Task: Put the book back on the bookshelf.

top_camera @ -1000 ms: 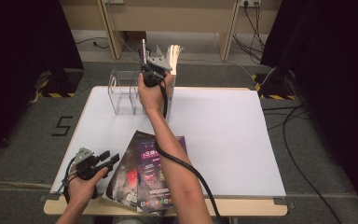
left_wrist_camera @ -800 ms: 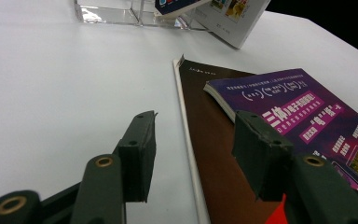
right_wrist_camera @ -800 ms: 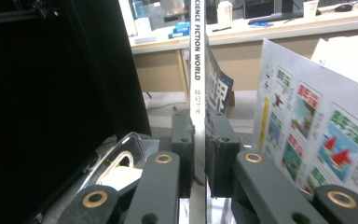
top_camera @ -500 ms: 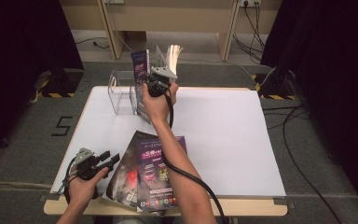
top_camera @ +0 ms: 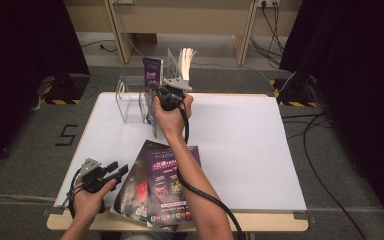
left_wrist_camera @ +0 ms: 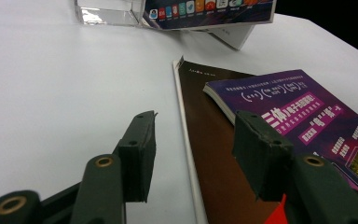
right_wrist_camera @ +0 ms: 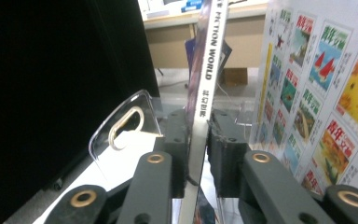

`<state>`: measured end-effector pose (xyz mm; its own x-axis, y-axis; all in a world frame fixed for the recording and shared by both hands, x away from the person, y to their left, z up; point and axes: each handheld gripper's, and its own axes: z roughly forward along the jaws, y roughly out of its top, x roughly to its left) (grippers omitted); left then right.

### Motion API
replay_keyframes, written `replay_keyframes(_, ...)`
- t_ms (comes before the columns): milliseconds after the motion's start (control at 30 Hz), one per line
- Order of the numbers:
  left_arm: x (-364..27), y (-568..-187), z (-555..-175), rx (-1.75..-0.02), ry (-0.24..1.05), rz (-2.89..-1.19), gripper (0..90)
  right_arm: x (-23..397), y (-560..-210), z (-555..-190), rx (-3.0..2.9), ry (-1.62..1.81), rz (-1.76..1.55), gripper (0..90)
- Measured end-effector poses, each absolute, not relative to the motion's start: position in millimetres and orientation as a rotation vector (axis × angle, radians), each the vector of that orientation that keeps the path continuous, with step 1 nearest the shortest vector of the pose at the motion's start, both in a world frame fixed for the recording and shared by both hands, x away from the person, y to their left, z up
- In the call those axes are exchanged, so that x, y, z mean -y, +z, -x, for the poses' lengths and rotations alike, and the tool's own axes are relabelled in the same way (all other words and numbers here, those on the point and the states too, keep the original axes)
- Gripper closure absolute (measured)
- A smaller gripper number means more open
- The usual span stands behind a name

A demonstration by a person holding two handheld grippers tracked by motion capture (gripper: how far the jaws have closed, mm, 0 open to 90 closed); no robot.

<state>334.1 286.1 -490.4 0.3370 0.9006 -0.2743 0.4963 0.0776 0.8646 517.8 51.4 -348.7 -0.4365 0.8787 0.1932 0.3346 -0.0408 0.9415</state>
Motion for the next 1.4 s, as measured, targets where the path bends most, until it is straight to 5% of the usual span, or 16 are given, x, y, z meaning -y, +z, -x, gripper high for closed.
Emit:
replay_keyframes(533,-286.3,-490.3,-334.1,-1.304,0.489,-1.567,48.5,-56.9,-338.6,-535.9,-1.744,1.463,-1.321,72.0)
replay_keyframes(933,-286.5,-489.7,-334.0,-1.302,0.491,-1.567,48.6,-58.8,-333.7,-532.0,-1.774,1.451,-1.383,81.8)
replay_keyframes(1100,-286.5,-489.6,-334.1,-1.303,0.492,-1.565,48.6,-59.5,-330.5,-530.4,-1.795,1.480,-1.379,68.3)
replay_keyframes(1267,-286.6,-489.7,-334.3,-1.303,0.490,-1.565,48.5,-61.5,-329.0,-540.4,-1.775,1.465,-1.369,65.4)
replay_keyframes(1400,-287.2,-489.3,-334.2,-1.304,0.492,-1.561,48.5,-59.8,-331.2,-546.7,-1.760,1.445,-1.376,79.6)
